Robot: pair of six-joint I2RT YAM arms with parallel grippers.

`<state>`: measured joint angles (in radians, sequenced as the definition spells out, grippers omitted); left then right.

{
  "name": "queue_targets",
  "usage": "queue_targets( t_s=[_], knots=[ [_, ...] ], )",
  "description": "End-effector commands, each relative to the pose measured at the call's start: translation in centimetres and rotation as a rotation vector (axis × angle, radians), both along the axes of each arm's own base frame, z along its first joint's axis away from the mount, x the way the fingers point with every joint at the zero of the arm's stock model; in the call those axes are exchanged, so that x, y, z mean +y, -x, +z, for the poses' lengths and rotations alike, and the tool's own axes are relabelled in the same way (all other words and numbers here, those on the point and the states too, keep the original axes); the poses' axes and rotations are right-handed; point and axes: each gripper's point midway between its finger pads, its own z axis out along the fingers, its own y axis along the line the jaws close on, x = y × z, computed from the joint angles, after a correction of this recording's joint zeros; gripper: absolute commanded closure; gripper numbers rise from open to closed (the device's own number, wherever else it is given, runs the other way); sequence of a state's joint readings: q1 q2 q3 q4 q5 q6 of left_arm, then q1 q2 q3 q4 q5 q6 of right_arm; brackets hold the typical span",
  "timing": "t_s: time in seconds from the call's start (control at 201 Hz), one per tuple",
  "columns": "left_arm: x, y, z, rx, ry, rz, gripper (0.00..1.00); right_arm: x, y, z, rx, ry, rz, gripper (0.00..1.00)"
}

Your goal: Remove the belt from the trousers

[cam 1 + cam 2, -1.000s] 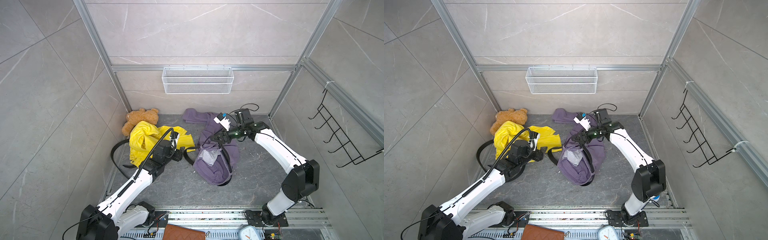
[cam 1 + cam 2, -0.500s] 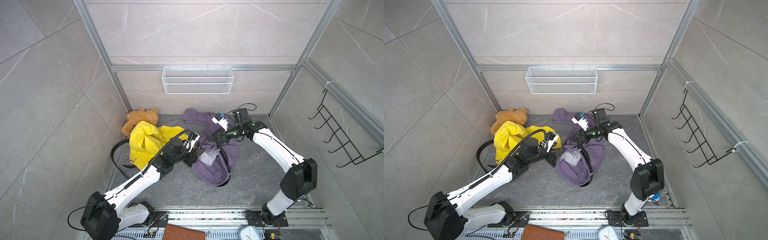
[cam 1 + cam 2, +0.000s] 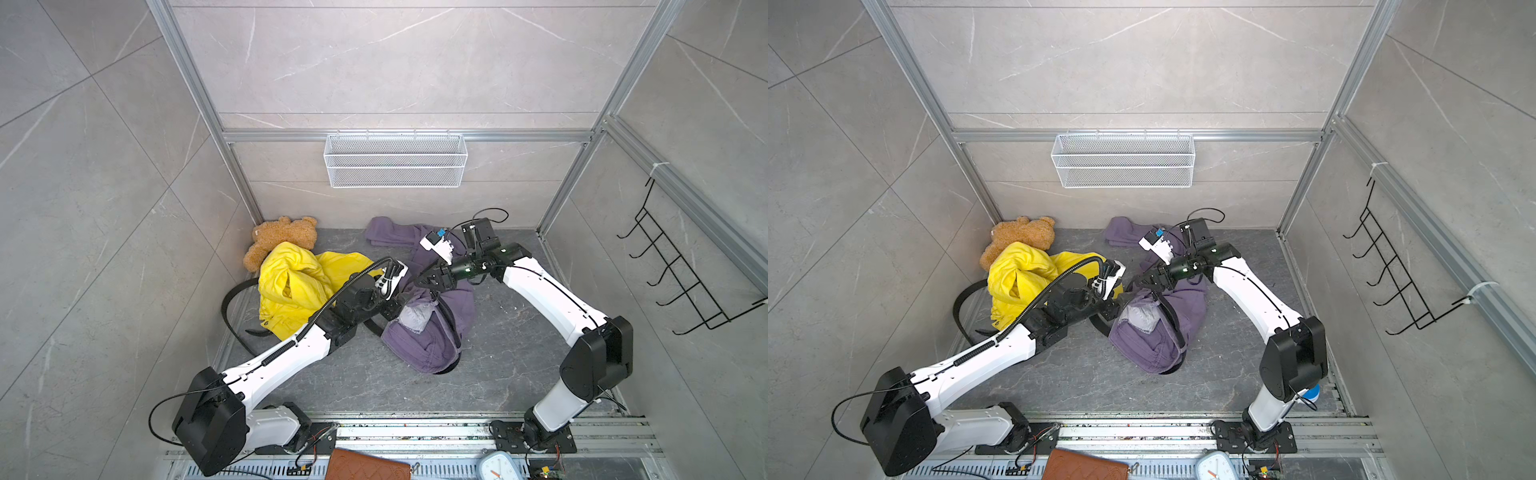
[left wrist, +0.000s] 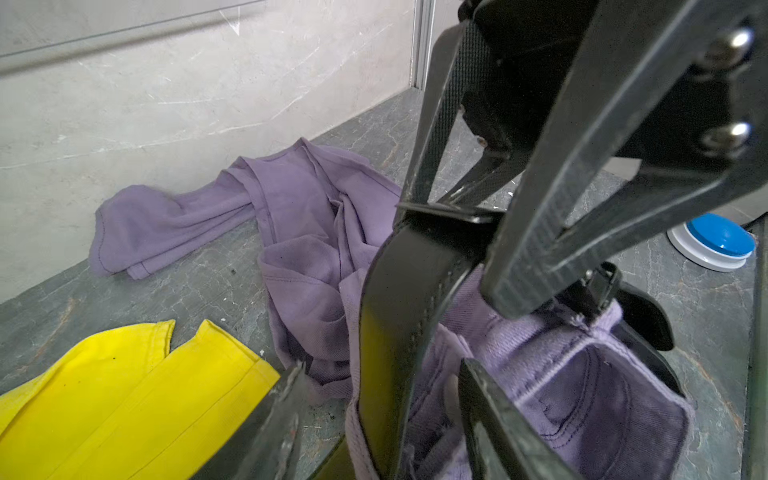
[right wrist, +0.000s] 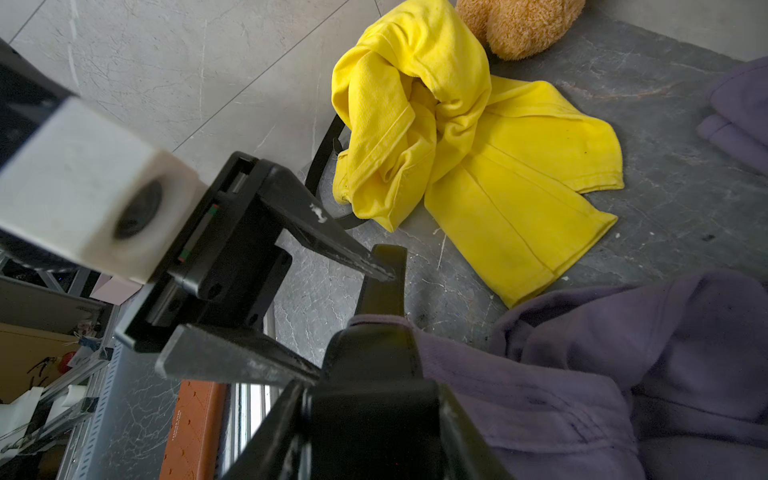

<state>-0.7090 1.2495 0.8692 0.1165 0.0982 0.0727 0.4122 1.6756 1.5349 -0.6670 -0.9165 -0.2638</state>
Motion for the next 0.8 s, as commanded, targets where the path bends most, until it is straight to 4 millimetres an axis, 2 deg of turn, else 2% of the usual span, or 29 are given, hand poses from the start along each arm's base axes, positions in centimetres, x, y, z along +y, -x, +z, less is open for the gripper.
queue_targets(
  t_s=[0.0,0.14,0.264,0.419,0.503,0.563,0.648,0.738,0.762,0.792],
  knots=[
    [0.6,0.5,3.1,-0.095,0.035,-0.004,0.38,0.3,1.4,1.6,-0.015,-0.039,0.049,1.00],
    [0.4,0.5,3.2,-0.097,0.013,-0.018,0.36,0.5,1.3,1.8,-0.011,-0.055,0.061,1.00],
    [-0.3,-0.4,2.1,-0.088,-0.024,-0.024,0.37,1.0,1.7,2.2,-0.015,-0.071,0.076,1.00],
    [-0.8,-1.3,1.5,-0.093,-0.029,-0.013,0.42,1.1,2.4,2.5,-0.013,-0.076,0.095,1.00],
    [-0.8,-1.9,1.9,-0.115,-0.021,0.005,0.46,1.2,2.8,2.2,0.002,-0.071,0.109,1.00],
    [-0.9,-2.0,2.4,-0.125,-0.009,0.006,0.59,1.2,3.0,1.8,0.011,-0.067,0.112,1.00],
    [-0.9,-2.0,2.5,-0.122,0.002,0.008,1.00,1.0,2.8,1.1,0.013,-0.043,0.094,1.00],
    [-0.8,-1.9,2.5,-0.107,0.009,0.013,1.00,0.6,1.9,-0.4,0.020,0.018,0.054,0.99],
    [-0.8,-1.8,2.4,-0.094,0.008,0.017,1.00,0.5,1.6,-0.8,0.018,0.032,0.041,0.95],
    [-0.7,-1.9,2.3,-0.075,0.003,0.025,1.00,0.4,1.4,-1.1,0.014,0.045,0.028,0.84]
  ],
)
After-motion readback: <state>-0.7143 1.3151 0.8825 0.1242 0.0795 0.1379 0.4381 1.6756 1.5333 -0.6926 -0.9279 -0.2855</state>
